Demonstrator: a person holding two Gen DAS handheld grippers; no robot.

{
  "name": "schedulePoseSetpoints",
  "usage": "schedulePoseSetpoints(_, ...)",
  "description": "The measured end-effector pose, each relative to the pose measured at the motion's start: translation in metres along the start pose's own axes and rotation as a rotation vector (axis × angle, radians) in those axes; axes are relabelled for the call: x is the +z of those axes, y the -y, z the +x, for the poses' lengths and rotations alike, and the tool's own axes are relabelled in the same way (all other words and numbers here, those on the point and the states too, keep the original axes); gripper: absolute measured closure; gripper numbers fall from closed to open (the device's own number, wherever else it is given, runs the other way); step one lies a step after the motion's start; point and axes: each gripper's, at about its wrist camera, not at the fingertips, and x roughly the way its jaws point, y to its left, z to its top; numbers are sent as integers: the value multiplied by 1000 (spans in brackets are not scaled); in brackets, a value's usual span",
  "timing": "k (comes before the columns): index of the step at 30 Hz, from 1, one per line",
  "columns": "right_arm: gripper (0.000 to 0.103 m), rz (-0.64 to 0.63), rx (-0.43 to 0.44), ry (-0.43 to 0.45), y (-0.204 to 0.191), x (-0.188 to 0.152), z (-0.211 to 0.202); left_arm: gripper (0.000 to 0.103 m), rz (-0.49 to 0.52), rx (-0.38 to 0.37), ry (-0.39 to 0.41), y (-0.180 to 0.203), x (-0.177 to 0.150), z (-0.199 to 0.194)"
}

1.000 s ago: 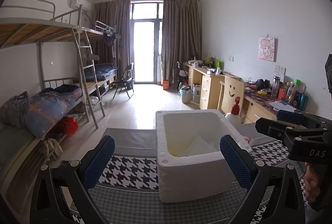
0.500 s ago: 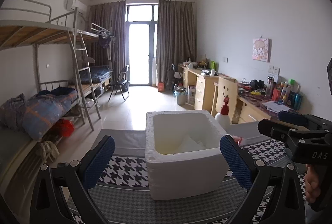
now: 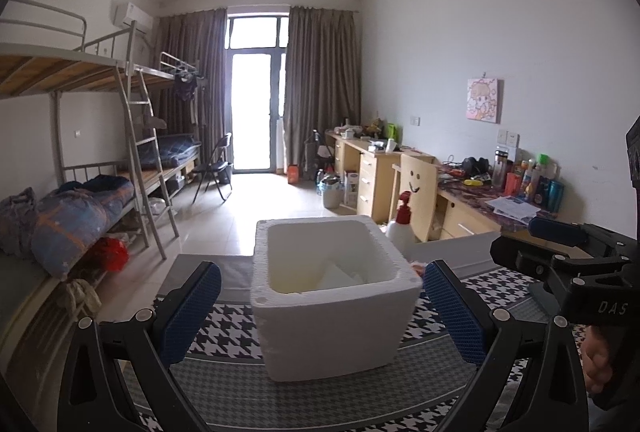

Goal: Organize soft objects
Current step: 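Move both tools back from the foam box toward the table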

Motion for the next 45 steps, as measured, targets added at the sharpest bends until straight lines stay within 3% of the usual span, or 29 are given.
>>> schedulePoseSetpoints(17, 11, 7, -77, 66, 10, -16, -34, 1, -1, -80, 6, 21, -9, -10)
schedulePoseSetpoints(45, 11, 26, -167, 91, 29, -46, -59, 1, 17, -166, 6, 47, -28, -18)
